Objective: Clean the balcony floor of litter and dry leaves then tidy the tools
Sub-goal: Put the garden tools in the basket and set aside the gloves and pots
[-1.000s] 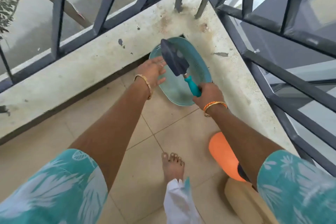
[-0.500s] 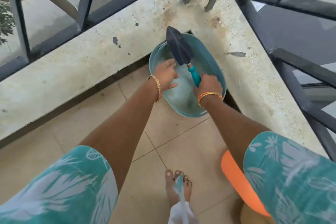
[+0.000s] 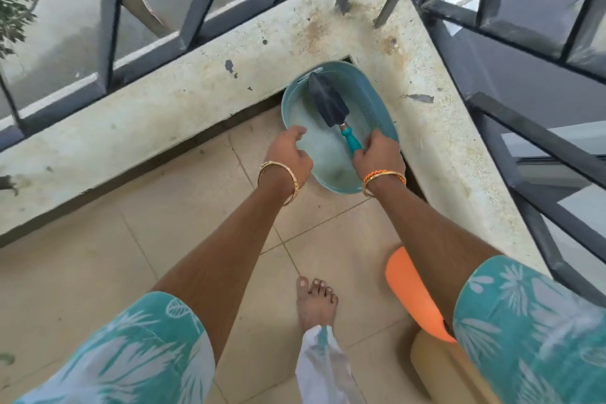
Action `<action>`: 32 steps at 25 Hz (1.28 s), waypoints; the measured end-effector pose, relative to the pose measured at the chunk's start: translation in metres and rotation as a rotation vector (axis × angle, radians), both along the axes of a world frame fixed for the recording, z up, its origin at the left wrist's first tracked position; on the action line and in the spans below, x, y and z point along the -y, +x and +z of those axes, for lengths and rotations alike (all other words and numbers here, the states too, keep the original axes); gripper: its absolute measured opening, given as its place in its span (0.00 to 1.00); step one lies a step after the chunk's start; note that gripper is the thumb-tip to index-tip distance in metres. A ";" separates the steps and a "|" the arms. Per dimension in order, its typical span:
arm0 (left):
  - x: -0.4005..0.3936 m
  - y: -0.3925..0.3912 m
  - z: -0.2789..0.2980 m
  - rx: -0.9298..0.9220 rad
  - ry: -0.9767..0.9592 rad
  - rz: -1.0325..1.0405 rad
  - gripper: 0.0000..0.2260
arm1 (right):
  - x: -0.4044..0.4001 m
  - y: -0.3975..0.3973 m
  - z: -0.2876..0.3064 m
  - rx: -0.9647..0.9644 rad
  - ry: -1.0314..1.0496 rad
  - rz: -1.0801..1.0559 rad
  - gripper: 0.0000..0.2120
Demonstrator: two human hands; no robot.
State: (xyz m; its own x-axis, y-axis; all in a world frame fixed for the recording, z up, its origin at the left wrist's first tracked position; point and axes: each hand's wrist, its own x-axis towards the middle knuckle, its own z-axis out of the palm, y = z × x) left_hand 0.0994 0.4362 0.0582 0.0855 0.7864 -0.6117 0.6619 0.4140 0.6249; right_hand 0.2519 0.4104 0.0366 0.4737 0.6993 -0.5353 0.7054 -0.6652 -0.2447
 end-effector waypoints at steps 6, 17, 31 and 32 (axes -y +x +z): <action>0.061 -0.070 0.071 -0.348 0.096 -0.285 0.22 | 0.039 -0.062 0.079 -0.062 0.266 0.325 0.09; 0.271 -0.235 0.155 -0.658 -0.206 -0.087 0.32 | 0.160 -0.243 0.167 -0.055 0.410 1.017 0.22; 0.530 -0.510 0.288 -0.738 -0.254 0.716 0.31 | 0.385 -0.607 0.284 -0.291 0.380 1.791 0.22; 0.551 -0.522 0.292 -0.729 -0.277 0.765 0.31 | 0.403 -0.626 0.289 -0.309 0.386 1.838 0.22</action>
